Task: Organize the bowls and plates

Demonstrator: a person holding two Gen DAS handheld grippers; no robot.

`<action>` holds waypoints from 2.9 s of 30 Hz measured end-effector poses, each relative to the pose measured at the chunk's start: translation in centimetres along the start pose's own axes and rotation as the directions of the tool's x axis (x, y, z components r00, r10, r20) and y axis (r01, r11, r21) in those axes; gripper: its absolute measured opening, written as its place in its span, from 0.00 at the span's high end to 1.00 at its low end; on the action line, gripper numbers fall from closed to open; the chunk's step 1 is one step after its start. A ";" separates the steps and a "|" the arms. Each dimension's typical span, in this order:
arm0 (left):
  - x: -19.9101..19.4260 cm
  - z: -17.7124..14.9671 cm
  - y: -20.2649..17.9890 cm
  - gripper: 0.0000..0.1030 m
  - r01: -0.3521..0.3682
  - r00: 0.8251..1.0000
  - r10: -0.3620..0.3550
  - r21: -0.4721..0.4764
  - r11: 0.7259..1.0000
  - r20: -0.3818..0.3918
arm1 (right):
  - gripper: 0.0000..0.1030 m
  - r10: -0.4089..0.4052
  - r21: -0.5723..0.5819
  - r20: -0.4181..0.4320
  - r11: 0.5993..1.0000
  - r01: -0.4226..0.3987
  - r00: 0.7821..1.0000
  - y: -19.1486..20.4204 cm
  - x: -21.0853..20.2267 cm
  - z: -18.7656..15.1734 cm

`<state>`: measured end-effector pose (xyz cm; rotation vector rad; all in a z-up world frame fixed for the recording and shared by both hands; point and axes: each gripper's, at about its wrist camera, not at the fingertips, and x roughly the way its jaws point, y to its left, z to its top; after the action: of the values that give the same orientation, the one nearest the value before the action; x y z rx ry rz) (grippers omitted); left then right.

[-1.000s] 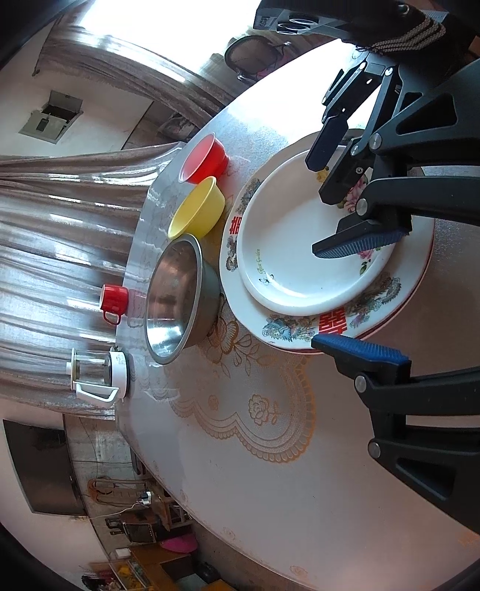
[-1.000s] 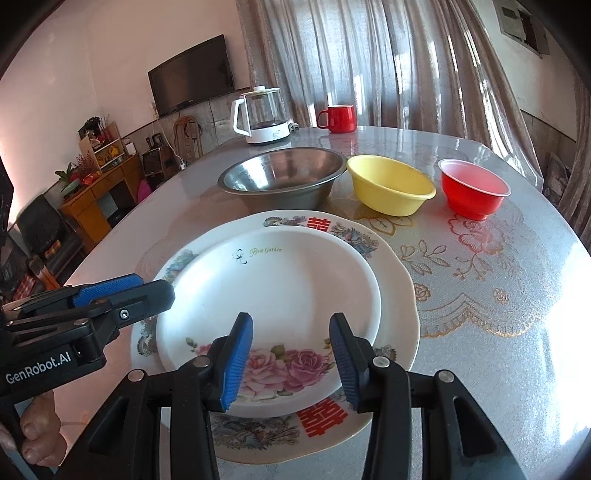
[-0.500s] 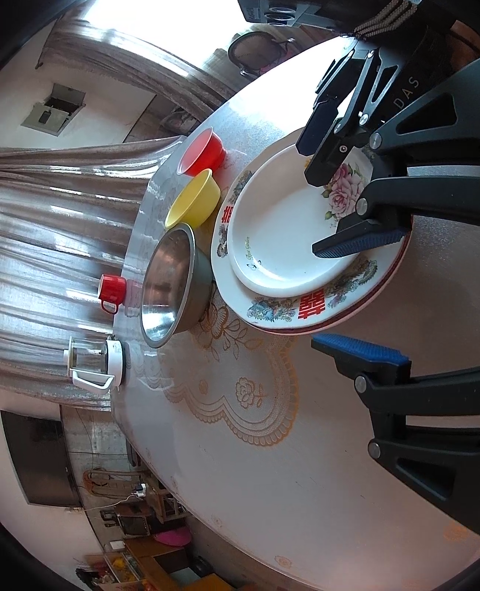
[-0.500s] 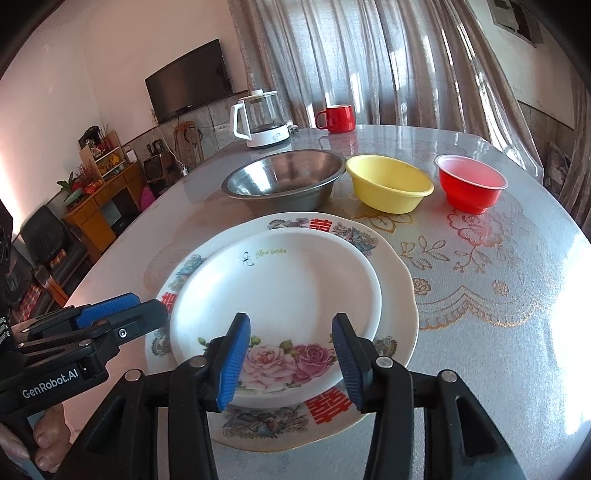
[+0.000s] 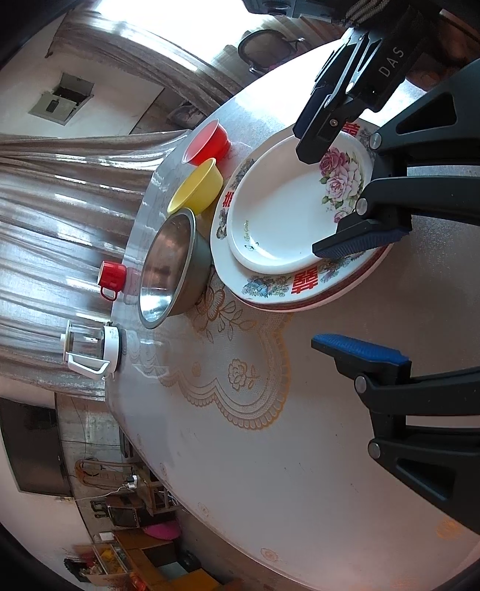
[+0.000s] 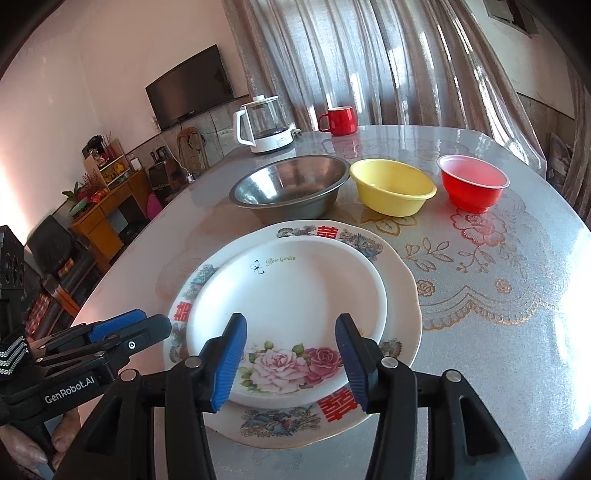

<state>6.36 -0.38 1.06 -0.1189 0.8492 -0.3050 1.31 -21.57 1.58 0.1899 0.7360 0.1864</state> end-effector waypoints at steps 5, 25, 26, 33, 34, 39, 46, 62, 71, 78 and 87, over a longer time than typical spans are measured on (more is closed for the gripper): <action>0.1 -0.1 0.6 0.58 -0.006 1.000 0.006 -0.016 1.000 -0.003 | 0.51 0.008 0.008 -0.006 1.000 -0.007 1.000 0.0 0.2 0.1; 1.2 1.2 6.6 0.58 -0.062 0.998 0.056 -0.168 0.984 -0.041 | 0.51 0.093 0.125 -0.015 0.988 -0.090 0.996 -2.0 1.1 2.4; 1.2 1.4 6.6 0.58 -0.067 0.998 0.063 -0.164 0.984 -0.031 | 0.51 0.102 0.137 -0.014 0.986 -0.099 0.995 -2.2 1.3 2.8; 1.7 2.9 6.7 0.53 -0.056 0.998 0.054 -0.148 0.987 -0.017 | 0.51 0.149 0.193 -0.017 0.971 -0.143 0.989 -2.9 2.9 4.9; 1.8 3.2 6.8 0.53 -0.056 0.998 0.054 -0.151 0.987 -0.016 | 0.51 0.157 0.197 -0.017 0.969 -0.151 0.987 -2.9 3.1 5.2; 2.5 4.5 6.9 0.52 -0.066 0.998 0.066 -0.146 0.987 -0.006 | 0.51 0.167 0.220 -0.024 0.963 -0.158 0.986 -3.0 4.6 6.6; 3.9 7.3 6.8 0.53 -0.019 1.000 0.020 -0.158 0.987 0.003 | 0.51 0.152 0.243 -0.028 0.960 -0.141 0.988 -3.2 7.1 8.7; 11.7 15.4 4.8 0.53 0.040 0.999 -0.042 -0.139 0.989 -0.011 | 0.51 0.110 0.333 -0.116 0.941 -0.066 0.987 -5.5 14.2 12.5; 15.4 15.8 3.1 0.78 0.068 0.996 -0.071 -0.068 0.995 -0.048 | 0.60 0.071 0.263 -0.171 0.965 -0.024 0.983 -5.0 16.3 13.3; 13.8 14.7 4.3 0.77 0.076 0.997 -0.077 -0.083 0.994 -0.017 | 0.67 0.040 0.165 -0.194 0.986 -0.008 0.980 -3.5 16.9 13.2; 9.0 11.9 7.7 0.76 0.028 0.999 -0.024 -0.144 0.989 0.030 | 0.67 0.104 0.082 -0.229 0.993 -0.087 0.968 0.8 17.3 12.6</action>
<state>22.57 3.90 0.71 -0.2688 0.8420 -0.2658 22.36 -18.05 -0.33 0.2744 0.9688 0.2777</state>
